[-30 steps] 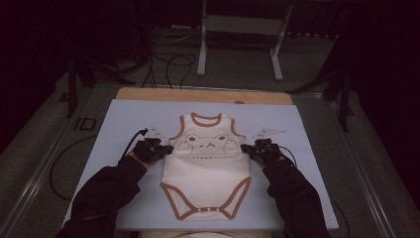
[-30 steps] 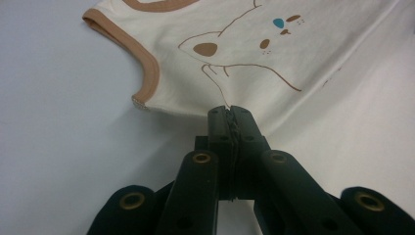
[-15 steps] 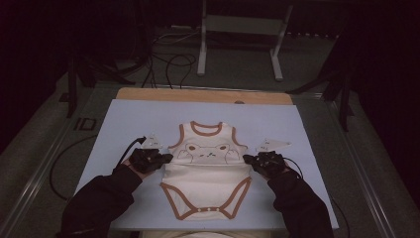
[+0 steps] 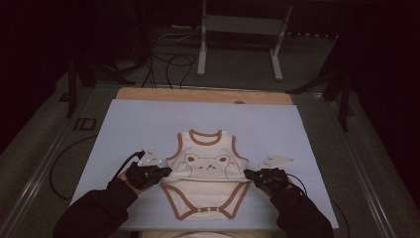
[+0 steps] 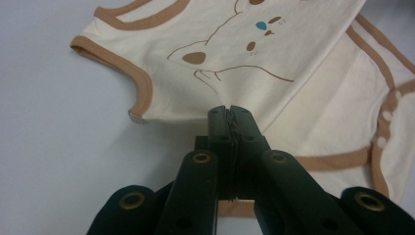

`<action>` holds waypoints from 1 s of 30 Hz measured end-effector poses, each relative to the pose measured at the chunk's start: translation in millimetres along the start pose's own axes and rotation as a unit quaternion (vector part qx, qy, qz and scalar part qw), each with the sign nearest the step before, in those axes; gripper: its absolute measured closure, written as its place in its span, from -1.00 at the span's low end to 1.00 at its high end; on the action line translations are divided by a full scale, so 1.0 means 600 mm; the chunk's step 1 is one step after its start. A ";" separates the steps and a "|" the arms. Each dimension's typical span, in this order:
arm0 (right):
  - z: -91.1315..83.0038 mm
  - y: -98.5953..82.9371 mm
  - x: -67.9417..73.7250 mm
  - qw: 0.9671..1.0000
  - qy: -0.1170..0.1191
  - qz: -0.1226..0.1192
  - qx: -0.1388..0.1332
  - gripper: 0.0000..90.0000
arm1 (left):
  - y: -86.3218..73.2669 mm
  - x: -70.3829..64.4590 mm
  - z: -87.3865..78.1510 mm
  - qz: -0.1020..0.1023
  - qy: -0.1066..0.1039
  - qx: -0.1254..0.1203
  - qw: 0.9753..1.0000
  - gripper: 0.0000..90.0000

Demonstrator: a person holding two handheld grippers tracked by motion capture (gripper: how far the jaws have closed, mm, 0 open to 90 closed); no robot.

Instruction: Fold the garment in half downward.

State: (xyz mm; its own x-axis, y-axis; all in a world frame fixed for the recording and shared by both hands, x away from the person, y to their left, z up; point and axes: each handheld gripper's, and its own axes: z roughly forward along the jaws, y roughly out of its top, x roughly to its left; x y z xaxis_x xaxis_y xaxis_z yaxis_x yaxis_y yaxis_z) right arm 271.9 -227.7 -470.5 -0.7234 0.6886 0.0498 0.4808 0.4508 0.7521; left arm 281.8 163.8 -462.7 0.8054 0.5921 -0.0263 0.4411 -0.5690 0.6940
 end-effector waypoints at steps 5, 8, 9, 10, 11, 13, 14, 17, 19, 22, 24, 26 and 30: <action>0.001 -0.014 0.006 1.000 0.001 0.000 0.008 0.99 | -0.009 -0.010 0.001 0.002 -0.006 0.003 1.000 1.00; 0.001 -0.025 0.011 1.000 0.004 0.010 0.013 0.99 | -0.019 -0.023 0.003 0.008 -0.008 0.008 1.000 1.00; 0.002 -0.028 0.012 1.000 0.005 0.011 0.014 0.99 | -0.021 -0.025 0.004 0.008 -0.009 0.008 1.000 1.00; 0.001 -0.031 0.014 1.000 0.006 0.012 0.017 0.99 | -0.024 -0.027 0.005 0.008 -0.009 0.010 1.000 1.00; 0.001 -0.034 0.016 1.000 0.006 0.010 0.017 0.99 | -0.026 -0.029 0.006 0.009 -0.009 0.012 1.000 1.00; -0.001 -0.039 0.020 1.000 0.007 0.013 0.016 0.99 | -0.031 -0.032 0.007 0.010 -0.009 0.015 1.000 1.00; -0.003 -0.041 0.022 1.000 0.008 0.014 0.018 0.99 | -0.033 -0.034 0.008 0.009 -0.011 0.015 1.000 1.00; -0.004 -0.047 0.027 1.000 0.010 0.012 0.020 0.99 | -0.040 -0.037 0.008 0.007 -0.013 0.017 1.000 1.00; -0.004 -0.051 0.030 1.000 0.011 0.014 0.023 0.99 | -0.043 -0.040 0.009 0.006 -0.015 0.019 1.000 1.00; -0.003 -0.057 0.031 0.999 0.012 0.013 0.028 0.99 | -0.049 -0.047 0.011 0.005 -0.020 0.021 1.000 1.00; -0.003 -0.061 0.033 0.999 0.011 0.016 0.031 0.99 | -0.053 -0.050 0.014 0.003 -0.024 0.023 0.999 1.00; -0.002 -0.065 0.033 0.999 0.015 0.016 0.034 0.99 | -0.058 -0.051 0.017 0.003 -0.026 0.027 0.999 1.00; 0.000 -0.071 0.035 0.999 0.018 0.017 0.038 0.99 | -0.066 -0.053 0.022 0.001 -0.027 0.031 0.999 1.00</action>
State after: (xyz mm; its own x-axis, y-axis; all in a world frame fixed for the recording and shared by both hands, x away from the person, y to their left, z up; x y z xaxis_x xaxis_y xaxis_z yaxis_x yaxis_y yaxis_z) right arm 236.4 -232.3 -501.7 -0.7224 0.6844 0.0985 0.5405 0.4700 0.6978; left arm 243.8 160.1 -498.9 0.8255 0.5606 -0.0656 0.4626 -0.6055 0.6476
